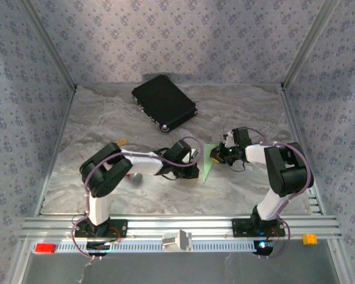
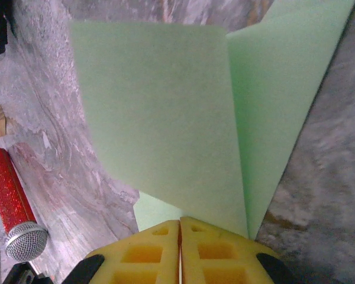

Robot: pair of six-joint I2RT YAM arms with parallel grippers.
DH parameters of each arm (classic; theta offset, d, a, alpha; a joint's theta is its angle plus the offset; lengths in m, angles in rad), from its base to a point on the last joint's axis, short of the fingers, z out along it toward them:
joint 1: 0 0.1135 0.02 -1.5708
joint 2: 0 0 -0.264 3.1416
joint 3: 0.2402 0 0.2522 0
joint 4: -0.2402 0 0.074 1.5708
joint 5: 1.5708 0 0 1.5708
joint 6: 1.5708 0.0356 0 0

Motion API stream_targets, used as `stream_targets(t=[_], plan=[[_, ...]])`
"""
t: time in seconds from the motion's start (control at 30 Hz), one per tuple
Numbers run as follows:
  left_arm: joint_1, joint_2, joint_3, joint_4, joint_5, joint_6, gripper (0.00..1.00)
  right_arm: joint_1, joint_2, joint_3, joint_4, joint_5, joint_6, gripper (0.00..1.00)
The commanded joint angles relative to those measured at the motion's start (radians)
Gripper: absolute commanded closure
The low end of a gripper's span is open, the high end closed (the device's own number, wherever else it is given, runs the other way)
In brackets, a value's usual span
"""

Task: Fold a paper plane with a square sheet of paper (pick it up from the middle)
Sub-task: Fold the wing for the fifth time at the center of the table.

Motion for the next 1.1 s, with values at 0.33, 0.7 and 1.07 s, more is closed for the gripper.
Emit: stream_targets(t=[0.33,0.7,1.07], plan=[[0.015,-0.047,0.027,0.024,0.059,-0.035,1.0,0.129,-0.073,-0.162,0.119,0.047,0.227,0.91],[0.012,0.053,0.096,0.078,0.069,-0.062,0.98,0.149,-0.1,-0.189,0.131,0.077,0.263,0.91],[-0.009,0.131,0.037,-0.062,0.02,-0.027,1.0,0.138,-0.094,-0.169,0.115,0.071,0.238,0.91]])
